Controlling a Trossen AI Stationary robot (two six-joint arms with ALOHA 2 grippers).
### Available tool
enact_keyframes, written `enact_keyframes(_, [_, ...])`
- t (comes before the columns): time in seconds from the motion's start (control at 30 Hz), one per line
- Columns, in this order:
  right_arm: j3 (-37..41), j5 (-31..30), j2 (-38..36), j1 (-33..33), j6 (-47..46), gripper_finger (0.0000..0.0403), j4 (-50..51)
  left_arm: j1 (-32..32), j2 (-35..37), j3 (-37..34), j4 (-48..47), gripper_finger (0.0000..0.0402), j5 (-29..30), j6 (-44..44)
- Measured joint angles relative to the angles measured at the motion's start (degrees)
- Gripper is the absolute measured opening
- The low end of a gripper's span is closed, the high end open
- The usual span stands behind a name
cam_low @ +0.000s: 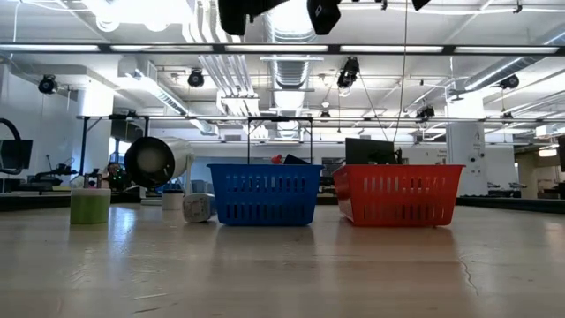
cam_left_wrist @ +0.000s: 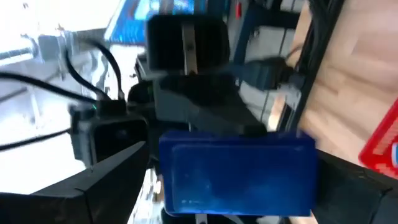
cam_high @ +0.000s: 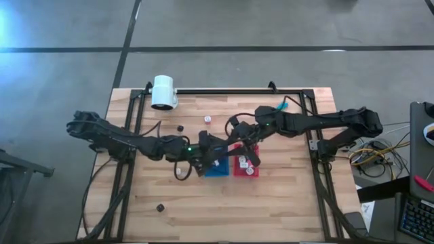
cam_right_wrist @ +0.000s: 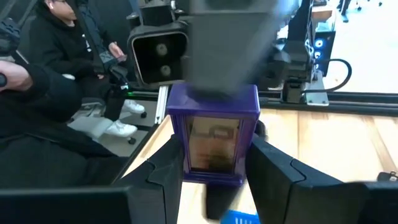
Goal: Sort adapters and digital timers
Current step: Put the purple timer into the blue bin
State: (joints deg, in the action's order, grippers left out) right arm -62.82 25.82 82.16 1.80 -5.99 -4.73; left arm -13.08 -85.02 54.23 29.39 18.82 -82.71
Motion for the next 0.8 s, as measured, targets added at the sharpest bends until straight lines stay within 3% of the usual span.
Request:
enact_keyframes(0.1, [-1.1,0.2,1.6,0.0,0.2,0.0134,0.4,0.0,-1.3,0.4,0.2,0.0389,3.8,-0.3])
enact_keyframes(0.5, [-2.5,0.1,2.7,0.2,1.6,0.0134,3.4,-0.1,-2.2,0.1,-0.7,0.0388,6.5,0.9])
enact_keyframes(0.7, [-2.5,-0.2,2.6,0.3,1.7,0.0135,6.0,-0.5,-2.2,0.0,-1.2,0.0387,14.1,2.0])
enact_keyframes(0.8, [-2.4,-0.3,2.6,0.3,1.5,0.0135,6.1,-1.3,-2.1,0.0,-2.6,0.0386,15.1,2.4])
